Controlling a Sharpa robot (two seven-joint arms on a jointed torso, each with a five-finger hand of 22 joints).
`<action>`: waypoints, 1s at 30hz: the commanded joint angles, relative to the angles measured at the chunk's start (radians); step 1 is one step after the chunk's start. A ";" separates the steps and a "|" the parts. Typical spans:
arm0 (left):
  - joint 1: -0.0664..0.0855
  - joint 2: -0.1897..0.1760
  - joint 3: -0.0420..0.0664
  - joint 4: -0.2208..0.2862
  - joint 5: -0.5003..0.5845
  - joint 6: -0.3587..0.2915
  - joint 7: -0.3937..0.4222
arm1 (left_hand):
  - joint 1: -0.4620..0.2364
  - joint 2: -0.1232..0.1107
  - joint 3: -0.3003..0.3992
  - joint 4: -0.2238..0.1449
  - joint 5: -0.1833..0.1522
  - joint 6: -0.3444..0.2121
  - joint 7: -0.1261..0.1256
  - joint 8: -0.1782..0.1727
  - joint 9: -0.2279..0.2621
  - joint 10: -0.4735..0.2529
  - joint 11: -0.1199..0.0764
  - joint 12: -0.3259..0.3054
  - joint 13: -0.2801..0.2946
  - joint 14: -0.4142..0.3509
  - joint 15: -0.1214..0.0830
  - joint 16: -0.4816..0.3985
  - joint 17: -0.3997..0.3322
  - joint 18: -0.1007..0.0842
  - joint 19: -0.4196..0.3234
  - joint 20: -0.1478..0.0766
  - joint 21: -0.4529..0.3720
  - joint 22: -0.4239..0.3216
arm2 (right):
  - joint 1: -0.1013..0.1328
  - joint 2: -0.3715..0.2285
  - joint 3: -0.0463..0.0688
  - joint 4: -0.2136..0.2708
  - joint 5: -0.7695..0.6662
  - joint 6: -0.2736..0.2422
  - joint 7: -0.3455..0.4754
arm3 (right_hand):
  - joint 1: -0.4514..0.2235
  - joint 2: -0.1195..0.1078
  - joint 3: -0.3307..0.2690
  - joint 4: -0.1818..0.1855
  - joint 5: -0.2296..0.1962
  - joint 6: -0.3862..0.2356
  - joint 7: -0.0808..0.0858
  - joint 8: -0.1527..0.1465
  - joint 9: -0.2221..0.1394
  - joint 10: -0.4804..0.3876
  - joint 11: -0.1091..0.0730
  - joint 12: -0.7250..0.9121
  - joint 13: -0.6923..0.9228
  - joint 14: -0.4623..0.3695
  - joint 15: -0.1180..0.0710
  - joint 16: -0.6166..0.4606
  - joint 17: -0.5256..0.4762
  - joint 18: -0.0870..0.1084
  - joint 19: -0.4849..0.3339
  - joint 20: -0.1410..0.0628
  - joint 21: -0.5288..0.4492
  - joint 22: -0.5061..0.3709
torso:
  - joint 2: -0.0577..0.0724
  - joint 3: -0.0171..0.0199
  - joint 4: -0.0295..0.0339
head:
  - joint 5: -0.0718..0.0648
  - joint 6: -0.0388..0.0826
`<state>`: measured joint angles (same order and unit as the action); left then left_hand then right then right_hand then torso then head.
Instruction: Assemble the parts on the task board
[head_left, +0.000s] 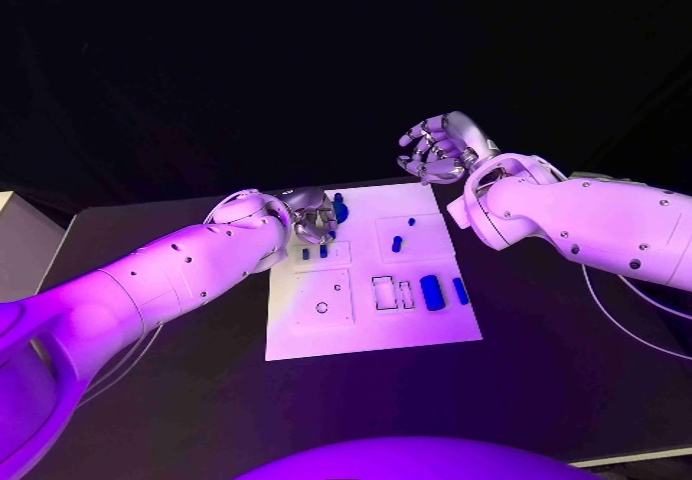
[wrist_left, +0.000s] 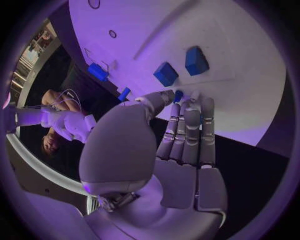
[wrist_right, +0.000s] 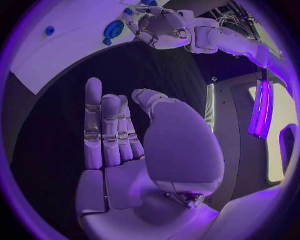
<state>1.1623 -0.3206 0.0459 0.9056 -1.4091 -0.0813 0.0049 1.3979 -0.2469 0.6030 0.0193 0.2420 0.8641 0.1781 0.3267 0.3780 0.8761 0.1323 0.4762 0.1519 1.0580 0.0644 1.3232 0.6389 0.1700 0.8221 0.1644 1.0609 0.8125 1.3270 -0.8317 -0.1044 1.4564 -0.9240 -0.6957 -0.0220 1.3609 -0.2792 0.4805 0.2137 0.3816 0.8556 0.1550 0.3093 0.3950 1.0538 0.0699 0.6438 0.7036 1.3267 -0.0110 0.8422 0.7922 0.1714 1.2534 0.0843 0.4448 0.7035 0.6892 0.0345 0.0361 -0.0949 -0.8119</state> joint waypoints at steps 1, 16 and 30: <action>0.000 0.006 0.000 -0.003 -0.006 0.010 0.002 | -0.005 0.009 0.004 -0.001 -0.003 0.008 0.001 -0.005 -0.001 0.011 -0.001 -0.006 -0.002 0.011 -0.001 0.005 0.003 0.014 0.004 0.000 0.006 0.002 | 0.000 0.002 0.001 0.000 0.005 -0.007 0.017 | -0.009 -0.003 0.000 -0.004 0.003 -0.007 0.002 0.004 0.001 -0.009 -0.002 -0.007 -0.002 -0.007 0.000 -0.007 -0.003 0.011 0.005 0.004 -0.005 -0.001 | -0.001 -0.0001 0.0007 | 0.000 0.000; -0.003 0.021 -0.001 -0.022 -0.006 0.020 0.005 | 0.000 0.023 0.008 -0.007 -0.004 0.024 -0.004 -0.012 -0.006 0.047 -0.008 -0.009 -0.007 0.050 -0.006 0.040 0.050 0.015 0.010 -0.004 0.020 0.011 | 0.000 0.007 0.001 -0.002 0.005 -0.003 0.019 | -0.011 -0.002 0.001 -0.006 0.003 -0.005 0.002 0.007 0.002 -0.010 -0.001 -0.008 -0.006 -0.008 0.000 -0.017 -0.006 0.011 0.006 0.004 -0.012 -0.006 | -0.001 0.0009 -0.0017 | -0.003 0.000; -0.007 0.033 -0.004 -0.042 -0.006 0.046 -0.009 | 0.002 0.027 0.007 -0.011 -0.005 0.030 -0.006 -0.015 -0.009 0.060 -0.012 -0.006 -0.006 0.067 -0.009 0.054 0.072 0.015 0.012 -0.007 0.027 0.016 | 0.000 0.010 0.001 -0.002 0.006 -0.002 0.020 | -0.011 -0.002 0.002 -0.007 0.003 -0.003 0.001 0.009 0.003 -0.009 -0.002 -0.008 -0.008 -0.008 0.000 -0.023 -0.009 0.011 0.008 0.004 -0.014 -0.008 | -0.002 0.0006 0.0005 | -0.007 -0.003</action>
<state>1.1589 -0.2901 0.0444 0.8669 -1.4099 -0.0682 0.0044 1.3968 -0.2298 0.6086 0.0136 0.2420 0.8850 0.1715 0.3151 0.3707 0.9296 0.1179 0.4732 0.1472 1.1198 0.0544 1.3734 0.7102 0.1700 0.8294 0.1573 1.0825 0.8271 1.3271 -0.8227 -0.1044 1.4547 -0.9185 -0.6959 -0.0163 1.3609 -0.2792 0.4805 0.2138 0.3815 0.8537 0.1529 0.3139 0.3962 1.0503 0.0663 0.6402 0.6972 1.3236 -0.0107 0.8248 0.7848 0.1706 1.2572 0.0881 0.4347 0.6964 0.6881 0.0354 0.0360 -0.1012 -0.8143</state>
